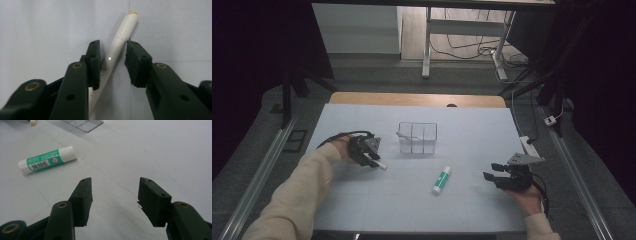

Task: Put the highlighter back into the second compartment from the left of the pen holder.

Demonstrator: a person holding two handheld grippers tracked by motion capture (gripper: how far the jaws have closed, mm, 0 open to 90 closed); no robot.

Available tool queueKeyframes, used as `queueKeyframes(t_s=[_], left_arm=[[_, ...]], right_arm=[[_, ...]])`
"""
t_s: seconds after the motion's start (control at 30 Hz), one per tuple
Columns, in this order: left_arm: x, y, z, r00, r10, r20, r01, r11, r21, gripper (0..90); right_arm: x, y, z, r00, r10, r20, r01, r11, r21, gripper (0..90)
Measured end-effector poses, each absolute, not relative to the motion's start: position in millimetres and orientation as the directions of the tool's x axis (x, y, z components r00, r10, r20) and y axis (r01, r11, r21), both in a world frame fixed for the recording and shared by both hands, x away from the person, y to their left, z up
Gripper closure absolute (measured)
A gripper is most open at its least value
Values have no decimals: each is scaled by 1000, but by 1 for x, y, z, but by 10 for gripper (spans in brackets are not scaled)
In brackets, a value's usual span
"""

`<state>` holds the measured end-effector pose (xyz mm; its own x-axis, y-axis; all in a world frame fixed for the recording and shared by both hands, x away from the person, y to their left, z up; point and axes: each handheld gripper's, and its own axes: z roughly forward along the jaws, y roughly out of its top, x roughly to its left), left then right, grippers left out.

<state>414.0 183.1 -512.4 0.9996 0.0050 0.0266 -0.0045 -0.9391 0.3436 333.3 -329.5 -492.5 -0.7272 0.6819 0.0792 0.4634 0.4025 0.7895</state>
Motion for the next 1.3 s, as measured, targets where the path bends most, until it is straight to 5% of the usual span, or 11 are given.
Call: queueKeyframes(t_s=[0.33,0.83,1.3], left_arm=[[414,188,-515,998,-52,19,-55,-923,381,787],[405,184,-511,997,-32,64,-53,-937,345,793],[397,199,-485,987,138,83,89,-896,436,794]], right_arm=[[332,-330,-491,-726,682,90,464,389,796,445],[332,-332,-490,-726,683,82,458,391,798,447],[332,-334,-489,-718,691,82,458,381,803,448]])
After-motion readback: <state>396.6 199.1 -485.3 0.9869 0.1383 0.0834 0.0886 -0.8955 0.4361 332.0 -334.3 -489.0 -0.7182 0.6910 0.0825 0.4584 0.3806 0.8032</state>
